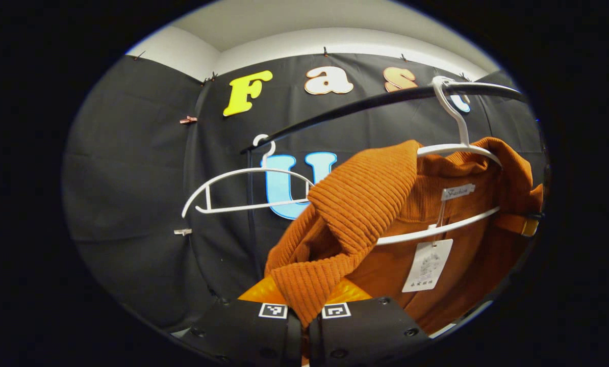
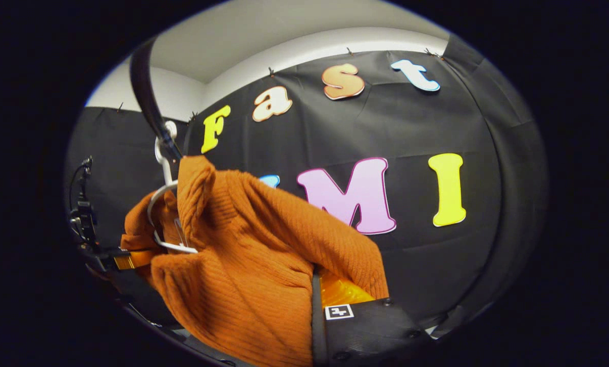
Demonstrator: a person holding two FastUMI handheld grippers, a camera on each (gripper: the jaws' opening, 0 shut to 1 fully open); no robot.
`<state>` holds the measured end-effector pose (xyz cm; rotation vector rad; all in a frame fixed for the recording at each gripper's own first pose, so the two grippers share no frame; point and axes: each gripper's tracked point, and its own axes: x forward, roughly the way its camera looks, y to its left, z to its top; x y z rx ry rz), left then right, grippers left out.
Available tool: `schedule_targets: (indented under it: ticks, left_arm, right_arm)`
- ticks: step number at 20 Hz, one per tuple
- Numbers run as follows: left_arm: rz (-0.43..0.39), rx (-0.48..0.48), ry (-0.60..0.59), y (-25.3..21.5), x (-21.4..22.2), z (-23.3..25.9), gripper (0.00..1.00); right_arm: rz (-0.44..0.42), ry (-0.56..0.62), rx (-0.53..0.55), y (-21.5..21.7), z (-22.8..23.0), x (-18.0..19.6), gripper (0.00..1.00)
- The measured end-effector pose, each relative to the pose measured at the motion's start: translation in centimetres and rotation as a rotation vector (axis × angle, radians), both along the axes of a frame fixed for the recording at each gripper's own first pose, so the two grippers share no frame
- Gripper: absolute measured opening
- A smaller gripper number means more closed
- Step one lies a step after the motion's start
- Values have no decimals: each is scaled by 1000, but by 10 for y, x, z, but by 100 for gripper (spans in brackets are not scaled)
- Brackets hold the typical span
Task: Grasp the clothes on the hanger with both hands and then place them into the laundry hamper below.
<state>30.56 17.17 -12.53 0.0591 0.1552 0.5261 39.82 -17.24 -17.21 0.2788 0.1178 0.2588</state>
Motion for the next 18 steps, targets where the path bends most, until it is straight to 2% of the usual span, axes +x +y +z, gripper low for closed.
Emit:
schedule_targets:
  ticks: [4,7,10,13,15,18]
  left_arm:
    - [44,89,-29,19,-11,29,10]
    - [75,122,-70,32,-16,51,10]
    - [60,144,-90,35,-12,67,10]
    - [30,200,-96,38,-6,81,9]
    - [25,191,-99,50,3,87,9]
    - [16,136,-125,66,21,99,9]
  right_arm:
    - [-21,-28,107,-18,18,-5,14]
    - [-51,-58,107,-28,31,-3,15]
    - [-50,-79,135,-30,46,-5,14]
    - [-37,-101,104,-35,50,-16,14]
    - [-16,-93,132,-33,51,-22,14]
    - [-2,-92,115,-31,49,-28,14]
